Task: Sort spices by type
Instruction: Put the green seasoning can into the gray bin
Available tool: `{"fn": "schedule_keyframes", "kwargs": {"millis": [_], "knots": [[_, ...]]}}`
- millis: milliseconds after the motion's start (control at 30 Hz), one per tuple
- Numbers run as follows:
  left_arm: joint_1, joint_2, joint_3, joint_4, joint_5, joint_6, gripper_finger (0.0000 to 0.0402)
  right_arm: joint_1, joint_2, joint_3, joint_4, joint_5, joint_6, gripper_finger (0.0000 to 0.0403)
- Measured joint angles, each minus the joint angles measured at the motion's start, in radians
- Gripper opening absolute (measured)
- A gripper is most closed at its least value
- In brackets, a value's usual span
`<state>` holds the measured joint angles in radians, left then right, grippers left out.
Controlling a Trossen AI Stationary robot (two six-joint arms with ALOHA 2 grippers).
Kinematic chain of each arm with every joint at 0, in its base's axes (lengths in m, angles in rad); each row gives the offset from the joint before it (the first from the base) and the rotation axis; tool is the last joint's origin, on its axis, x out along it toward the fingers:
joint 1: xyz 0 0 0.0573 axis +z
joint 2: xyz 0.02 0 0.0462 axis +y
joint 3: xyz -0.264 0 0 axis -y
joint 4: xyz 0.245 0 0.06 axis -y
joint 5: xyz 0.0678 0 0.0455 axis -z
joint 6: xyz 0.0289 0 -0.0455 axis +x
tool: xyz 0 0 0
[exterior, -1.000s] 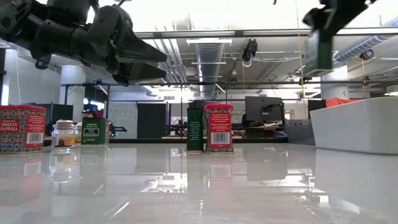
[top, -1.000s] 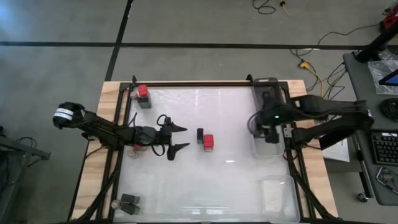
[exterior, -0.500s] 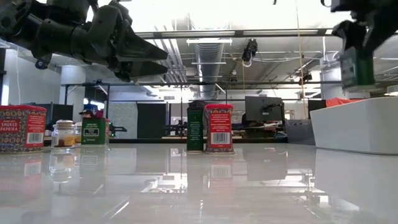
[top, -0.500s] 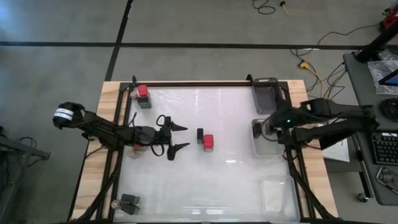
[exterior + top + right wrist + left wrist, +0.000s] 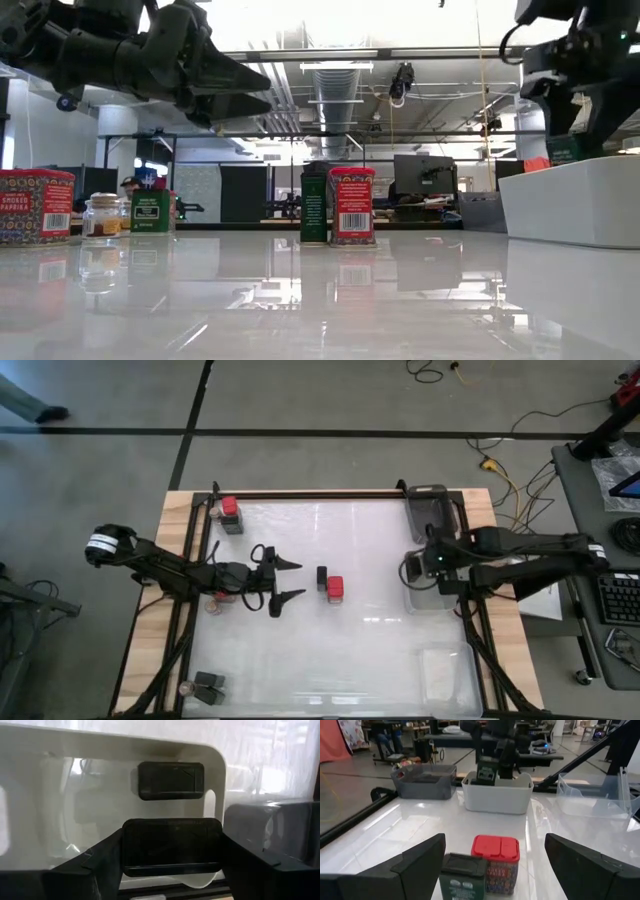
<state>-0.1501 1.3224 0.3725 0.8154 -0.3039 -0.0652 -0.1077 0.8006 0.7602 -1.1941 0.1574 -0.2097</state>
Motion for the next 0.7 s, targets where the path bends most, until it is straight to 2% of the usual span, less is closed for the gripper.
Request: {"fn": "schedule_keyframes", "kwargs": {"millis": [133,333,700], "knots": [[0.000,0.000,0.000,0.029,0.000,0.028,0.0327,-0.046,0.006,-0.034,0.065,-0.024,-0.045,0.0278],[0.000,0.001,0.000,0.033,0.000,0.031,0.0327,-0.098,0.052,-0.040,0.074,-0.065,-0.076,0.0269],[0.003,0.001,0.000,0.067,0.000,0.083,0.0327,-0.144,0.141,-0.048,0.078,-0.116,-0.082,0.0278]]}}
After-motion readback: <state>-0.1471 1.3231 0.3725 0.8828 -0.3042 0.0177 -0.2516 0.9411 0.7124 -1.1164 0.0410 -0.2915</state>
